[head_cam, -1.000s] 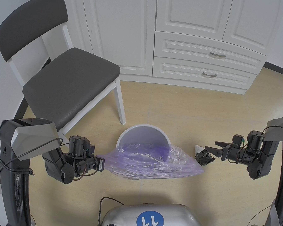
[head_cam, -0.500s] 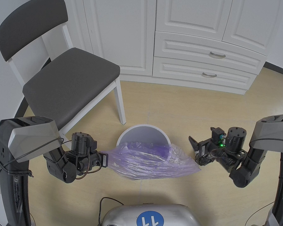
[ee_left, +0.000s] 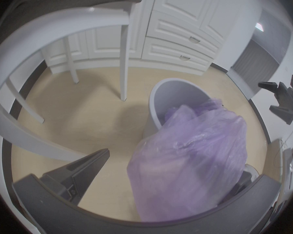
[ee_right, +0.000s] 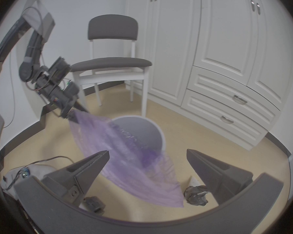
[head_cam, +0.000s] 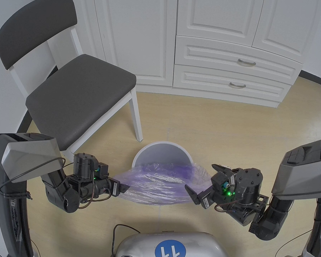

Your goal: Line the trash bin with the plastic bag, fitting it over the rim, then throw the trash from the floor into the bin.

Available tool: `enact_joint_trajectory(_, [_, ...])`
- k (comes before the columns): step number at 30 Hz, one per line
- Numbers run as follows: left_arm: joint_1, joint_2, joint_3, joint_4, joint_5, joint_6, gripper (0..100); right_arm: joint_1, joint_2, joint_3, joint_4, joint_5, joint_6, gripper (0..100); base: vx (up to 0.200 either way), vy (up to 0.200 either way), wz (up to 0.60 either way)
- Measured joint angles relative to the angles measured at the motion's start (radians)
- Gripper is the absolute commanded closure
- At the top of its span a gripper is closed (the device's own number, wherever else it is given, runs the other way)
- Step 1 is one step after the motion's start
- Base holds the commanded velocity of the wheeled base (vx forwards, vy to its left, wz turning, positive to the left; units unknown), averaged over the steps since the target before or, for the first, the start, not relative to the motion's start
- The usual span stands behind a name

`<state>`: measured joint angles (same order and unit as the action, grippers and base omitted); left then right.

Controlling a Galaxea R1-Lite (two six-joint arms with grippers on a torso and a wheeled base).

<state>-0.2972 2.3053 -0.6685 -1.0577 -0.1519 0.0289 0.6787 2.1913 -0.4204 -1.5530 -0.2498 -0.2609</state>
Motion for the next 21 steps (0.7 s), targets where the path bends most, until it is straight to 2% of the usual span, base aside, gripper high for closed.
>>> enact_joint_trajectory(9, [-0.013,-0.025,0.047,-0.082,-0.016,0.018,0,0.107,0.027,0.040,0.000,-0.003,-0.003,0,0.000,0.000,0.00])
enact_joint_trajectory(14, [-0.027,-0.026,0.033,-0.084,0.010,-0.031,0,0.122,0.076,0.019,0.000,-0.012,-0.003,0,0.000,0.000,0.00])
enact_joint_trajectory(21, [-0.043,-0.029,0.018,-0.086,0.024,-0.056,0,0.124,0.152,-0.062,0.000,-0.074,0.000,0,0.000,0.000,0.00])
